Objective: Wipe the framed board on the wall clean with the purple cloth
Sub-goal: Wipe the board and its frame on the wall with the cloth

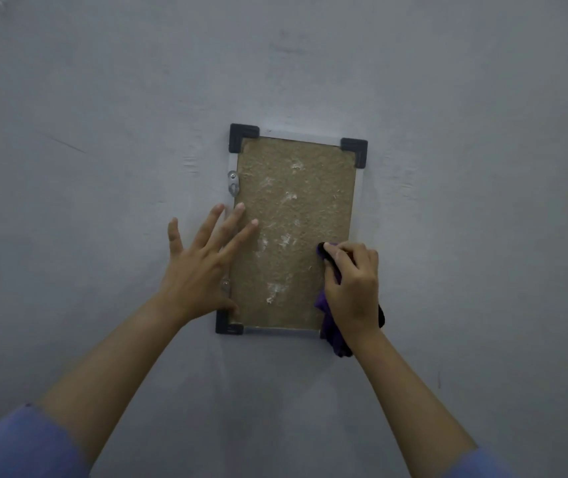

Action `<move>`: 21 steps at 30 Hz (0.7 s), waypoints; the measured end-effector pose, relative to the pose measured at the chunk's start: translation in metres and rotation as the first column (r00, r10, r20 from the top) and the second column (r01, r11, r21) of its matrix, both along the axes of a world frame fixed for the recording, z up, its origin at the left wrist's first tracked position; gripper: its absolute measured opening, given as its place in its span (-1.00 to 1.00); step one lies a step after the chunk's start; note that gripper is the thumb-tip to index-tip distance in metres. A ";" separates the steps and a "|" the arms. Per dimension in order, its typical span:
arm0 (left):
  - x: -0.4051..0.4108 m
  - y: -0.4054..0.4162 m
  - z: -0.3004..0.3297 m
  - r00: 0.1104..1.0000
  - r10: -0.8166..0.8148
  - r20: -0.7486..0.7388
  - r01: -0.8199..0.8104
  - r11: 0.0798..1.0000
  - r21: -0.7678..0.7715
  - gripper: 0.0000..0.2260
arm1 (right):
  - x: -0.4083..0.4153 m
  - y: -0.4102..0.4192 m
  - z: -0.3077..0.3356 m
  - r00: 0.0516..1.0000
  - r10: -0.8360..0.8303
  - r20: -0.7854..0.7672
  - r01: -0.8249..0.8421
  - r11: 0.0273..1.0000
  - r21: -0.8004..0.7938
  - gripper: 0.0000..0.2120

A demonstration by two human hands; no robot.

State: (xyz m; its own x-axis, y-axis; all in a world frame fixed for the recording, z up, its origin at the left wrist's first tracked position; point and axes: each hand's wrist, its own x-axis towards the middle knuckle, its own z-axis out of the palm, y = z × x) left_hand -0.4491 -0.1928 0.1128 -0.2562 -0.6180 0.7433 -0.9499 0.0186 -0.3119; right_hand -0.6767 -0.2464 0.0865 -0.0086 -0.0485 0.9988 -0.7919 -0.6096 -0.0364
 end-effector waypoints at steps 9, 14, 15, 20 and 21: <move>0.003 -0.006 -0.002 1.000 -0.018 -0.006 0.018 1.000 -0.025 0.24 | -0.016 0.007 0.033 0.998 -0.049 -0.039 0.048 0.998 -0.027 -0.85; 0.001 -0.005 -0.002 0.999 -0.038 -0.011 0.038 0.998 -0.053 0.09 | 0.015 0.004 0.060 0.994 -0.036 -0.104 0.030 0.997 -0.065 -0.91; 0.000 -0.005 -0.002 0.999 -0.039 -0.013 0.038 0.998 -0.054 0.09 | 0.017 0.004 0.052 0.985 -0.039 -0.170 0.029 0.997 -0.065 -0.90; 0.001 -0.003 -0.002 0.998 -0.063 -0.015 0.063 0.997 -0.034 0.19 | -0.014 0.005 0.036 0.965 -0.083 -0.249 0.067 0.995 -0.074 -0.84; 0.001 -0.004 -0.002 0.997 -0.071 -0.017 0.070 0.997 -0.032 0.19 | -0.018 0.004 0.043 0.975 -0.085 -0.205 0.073 0.995 -0.068 -0.87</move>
